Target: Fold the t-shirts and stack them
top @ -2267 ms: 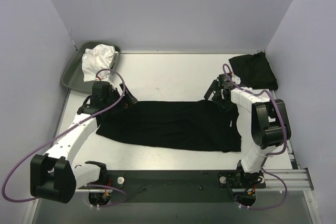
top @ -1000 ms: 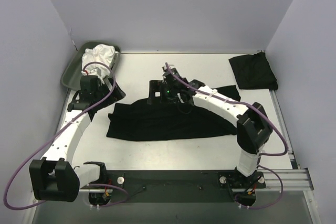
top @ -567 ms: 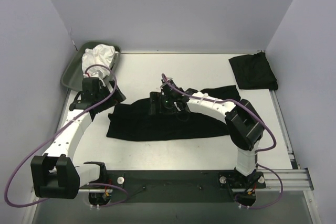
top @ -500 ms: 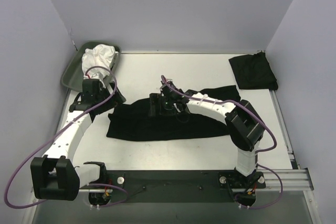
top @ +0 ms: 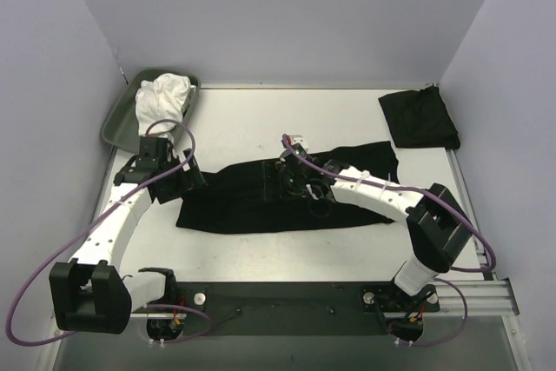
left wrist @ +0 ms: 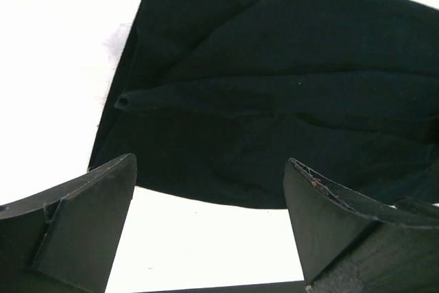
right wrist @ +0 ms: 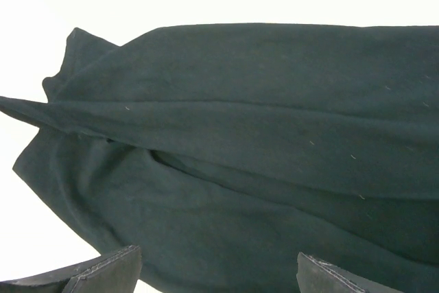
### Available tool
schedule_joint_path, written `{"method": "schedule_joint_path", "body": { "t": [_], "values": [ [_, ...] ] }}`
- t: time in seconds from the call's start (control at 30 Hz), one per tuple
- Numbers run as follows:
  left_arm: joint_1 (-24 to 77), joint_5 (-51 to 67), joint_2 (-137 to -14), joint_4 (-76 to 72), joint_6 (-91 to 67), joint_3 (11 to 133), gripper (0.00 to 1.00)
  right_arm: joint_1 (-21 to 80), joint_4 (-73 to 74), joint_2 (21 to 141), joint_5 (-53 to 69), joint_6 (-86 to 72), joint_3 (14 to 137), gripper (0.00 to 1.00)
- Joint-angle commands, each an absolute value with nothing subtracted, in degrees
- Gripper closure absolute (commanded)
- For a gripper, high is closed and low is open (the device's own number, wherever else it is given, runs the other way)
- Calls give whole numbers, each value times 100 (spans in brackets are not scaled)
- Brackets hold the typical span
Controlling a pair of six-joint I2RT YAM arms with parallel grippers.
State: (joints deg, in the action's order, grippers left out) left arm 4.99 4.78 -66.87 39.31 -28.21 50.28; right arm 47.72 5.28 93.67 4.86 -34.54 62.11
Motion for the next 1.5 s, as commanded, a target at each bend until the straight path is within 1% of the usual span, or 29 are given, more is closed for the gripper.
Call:
{"method": "schedule_joint_path", "body": {
  "t": [0.0,0.2,0.43,0.6,0.63,0.73,0.77,0.83,0.87,1.03,1.07,1.1,1.13,1.17,1.2,1.23,1.27,1.47],
  "values": [
    [238,650,-6706,3903,-3093,5152,3,4772,448,8983,211,-3401,5907,2],
    [88,1054,-7285,3454,-3576,4764,3,4772,378,8570,106,-3375,5503,2],
    [97,941,-7769,3243,-3902,4799,3,4676,203,7928,26,-3349,4958,2],
    [88,888,-7901,3182,-4104,4904,10,4553,71,7664,26,-3375,4632,2],
    [88,835,-7919,3147,-4122,4930,14,4535,53,7603,26,-3384,4536,2],
    [70,642,-8033,3138,-4148,5080,19,4483,53,7515,44,-3410,4334,2],
    [62,624,-8112,3138,-4148,5150,22,4474,53,7489,61,-3410,4290,2],
    [62,484,-8217,3138,-4157,5229,24,4439,-158,7436,79,-3419,4167,2],
    [53,475,-8322,3138,-4166,5256,32,4430,-184,7427,97,-3445,4140,2],
    [35,343,-8665,3173,-4210,5484,38,4377,-290,7357,141,-3498,3982,2],
    [35,343,-8753,3182,-4227,5493,40,4377,-299,7356,149,-3489,3955,2],
    [35,369,-8780,3138,-4228,5484,49,4377,-316,7339,149,-3498,3938,2],
    [35,369,-8824,3120,-4245,5467,53,4360,-308,7339,141,-3507,3920,2],
    [35,369,-8842,3103,-4245,5476,61,4359,-308,7321,158,-3516,3903,2],
    [35,387,-8877,3085,-4236,5476,75,4359,-316,7313,150,-3507,3885,2],
    [35,395,-8912,3068,-4228,5458,86,4351,-316,7313,158,-3507,3876,2],
    [35,430,-8938,3050,-4219,5458,99,4342,-316,7304,150,-3516,3876,2],
    [35,422,-8877,3023,-4157,5633,100,4333,-316,7295,158,-3524,3850,2]
  ]
}}
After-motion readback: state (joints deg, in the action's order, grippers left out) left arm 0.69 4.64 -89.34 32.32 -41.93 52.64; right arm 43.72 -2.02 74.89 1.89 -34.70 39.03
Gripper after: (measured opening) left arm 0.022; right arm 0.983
